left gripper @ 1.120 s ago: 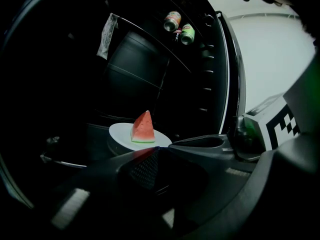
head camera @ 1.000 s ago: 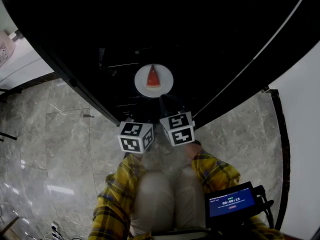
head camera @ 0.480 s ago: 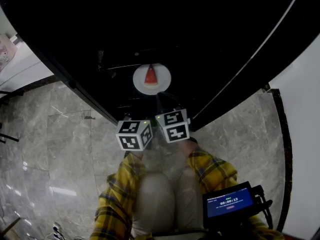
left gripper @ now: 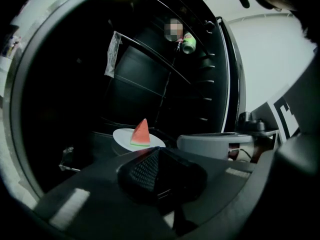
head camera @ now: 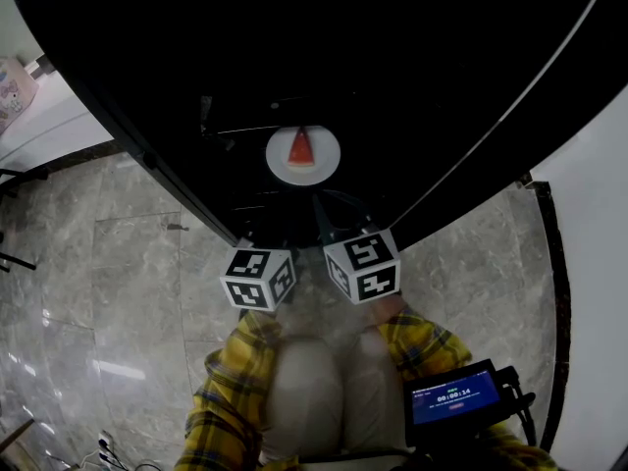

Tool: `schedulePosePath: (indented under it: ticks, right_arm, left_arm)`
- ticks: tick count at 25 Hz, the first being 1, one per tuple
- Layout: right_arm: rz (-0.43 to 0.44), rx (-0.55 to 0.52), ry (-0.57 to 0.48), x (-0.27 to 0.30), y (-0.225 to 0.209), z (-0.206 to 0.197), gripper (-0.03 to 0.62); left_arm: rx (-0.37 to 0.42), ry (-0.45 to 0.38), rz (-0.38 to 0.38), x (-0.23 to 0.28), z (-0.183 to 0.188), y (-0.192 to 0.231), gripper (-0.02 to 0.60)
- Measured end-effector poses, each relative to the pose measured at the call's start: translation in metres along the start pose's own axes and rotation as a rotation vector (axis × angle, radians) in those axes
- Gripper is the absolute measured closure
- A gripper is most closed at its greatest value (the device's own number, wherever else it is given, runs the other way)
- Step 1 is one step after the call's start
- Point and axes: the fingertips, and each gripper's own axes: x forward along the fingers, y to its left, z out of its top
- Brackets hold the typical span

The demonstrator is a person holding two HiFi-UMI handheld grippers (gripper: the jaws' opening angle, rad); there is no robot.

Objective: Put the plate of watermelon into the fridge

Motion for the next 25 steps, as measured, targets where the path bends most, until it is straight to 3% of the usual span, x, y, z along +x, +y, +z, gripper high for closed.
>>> schedulePosePath:
  ticks: [7,10,15,18,22,25]
  right_arm:
    - [0.077,0.046,-0.066,-0.057,0.030,0.013,0.571]
    - [0.089,0.055,-0.077,-0.073,0.039,0.006,0.571]
    - [0.040,-0.002,-0.154,-0.087,0.035,0.016,0.595]
    - [0.045,-0.027,-0.145,-0.083,0.035,0.012,0.595]
    - [0.070,-0.031,-0.102,-0.072,0.037,0.003,0.595]
    - [0.071,-0.012,-0.077,-0.070,0.039,-0.002,0.595]
  left_arm:
    - [-0.005,-0.025,-0.078,-0.037,0.016,-0.024,0.580]
    - [0.026,-0.057,-0.087,-0.054,0.026,-0.034,0.580]
    - [0.130,-0.138,-0.044,-0.074,0.040,-0.037,0.580]
    - [0.150,-0.121,-0.059,-0.070,0.031,-0.037,0.580]
    - [0.100,-0.074,-0.067,-0.067,0.021,-0.031,0.580]
    - [0.106,-0.066,-0.063,-0.068,0.018,-0.029,0.580]
